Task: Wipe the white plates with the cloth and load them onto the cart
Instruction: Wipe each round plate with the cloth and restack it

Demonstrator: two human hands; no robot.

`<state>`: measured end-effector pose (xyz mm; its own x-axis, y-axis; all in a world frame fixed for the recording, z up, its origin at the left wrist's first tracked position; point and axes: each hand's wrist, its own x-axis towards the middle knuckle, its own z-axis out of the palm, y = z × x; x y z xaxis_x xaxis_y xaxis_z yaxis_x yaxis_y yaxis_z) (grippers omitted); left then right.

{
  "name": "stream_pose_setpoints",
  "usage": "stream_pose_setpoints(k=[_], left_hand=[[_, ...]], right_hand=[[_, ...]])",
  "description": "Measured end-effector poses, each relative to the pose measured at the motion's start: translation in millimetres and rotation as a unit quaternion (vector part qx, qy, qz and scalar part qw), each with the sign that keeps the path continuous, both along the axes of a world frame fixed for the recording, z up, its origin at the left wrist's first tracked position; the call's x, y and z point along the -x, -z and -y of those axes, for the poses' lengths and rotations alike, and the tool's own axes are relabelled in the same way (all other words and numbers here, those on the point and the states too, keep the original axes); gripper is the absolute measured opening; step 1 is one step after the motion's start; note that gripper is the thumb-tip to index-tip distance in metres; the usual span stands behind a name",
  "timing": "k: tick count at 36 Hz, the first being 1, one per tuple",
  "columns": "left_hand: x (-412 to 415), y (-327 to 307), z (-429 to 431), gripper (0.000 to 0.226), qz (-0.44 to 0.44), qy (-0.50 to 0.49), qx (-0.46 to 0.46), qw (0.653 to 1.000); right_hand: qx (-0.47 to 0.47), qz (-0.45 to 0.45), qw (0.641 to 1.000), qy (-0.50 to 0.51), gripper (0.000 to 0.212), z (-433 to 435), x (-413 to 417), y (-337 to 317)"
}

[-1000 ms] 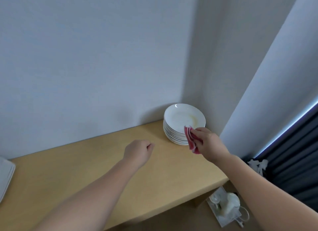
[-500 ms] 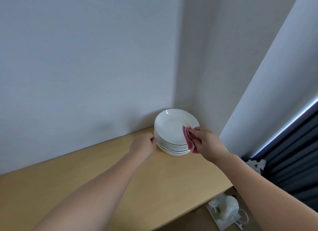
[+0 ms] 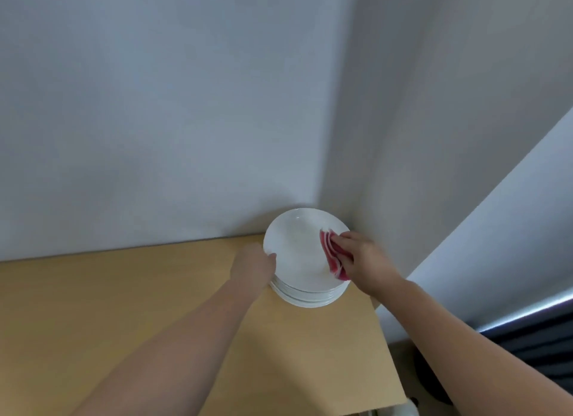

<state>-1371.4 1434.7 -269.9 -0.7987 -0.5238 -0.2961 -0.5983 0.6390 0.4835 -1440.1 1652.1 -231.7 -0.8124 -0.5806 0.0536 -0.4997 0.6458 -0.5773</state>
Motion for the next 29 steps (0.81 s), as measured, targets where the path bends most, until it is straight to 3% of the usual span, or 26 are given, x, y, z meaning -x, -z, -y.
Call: stream_pose_setpoints(k=[8,19,22,26,29], left_hand=[[7,-16,-8,0.017,0.074,0.025,0.05,0.996],[8,-22,-8,0.02,0.058,-0.012,-0.02,0.998],[12,-25,-7,0.022,0.027,-0.045,-0.071,0.996],[14,-28,-3,0.02,-0.068,-0.13,-0.228,0.963],[9,-27,-3,0.011,-0.115,-0.156,-0.256,0.947]], right_hand=[[-0.005,-0.014,0.998,-0.053,0.028,0,20,2],[-0.014,-0.05,0.996,-0.079,0.031,6,28,-2],[-0.009,-0.051,0.996,-0.078,0.031,8,28,-3],[0.004,-0.055,0.996,-0.068,0.03,8,26,-5],[0.019,-0.06,0.996,-0.057,0.029,9,25,-7]])
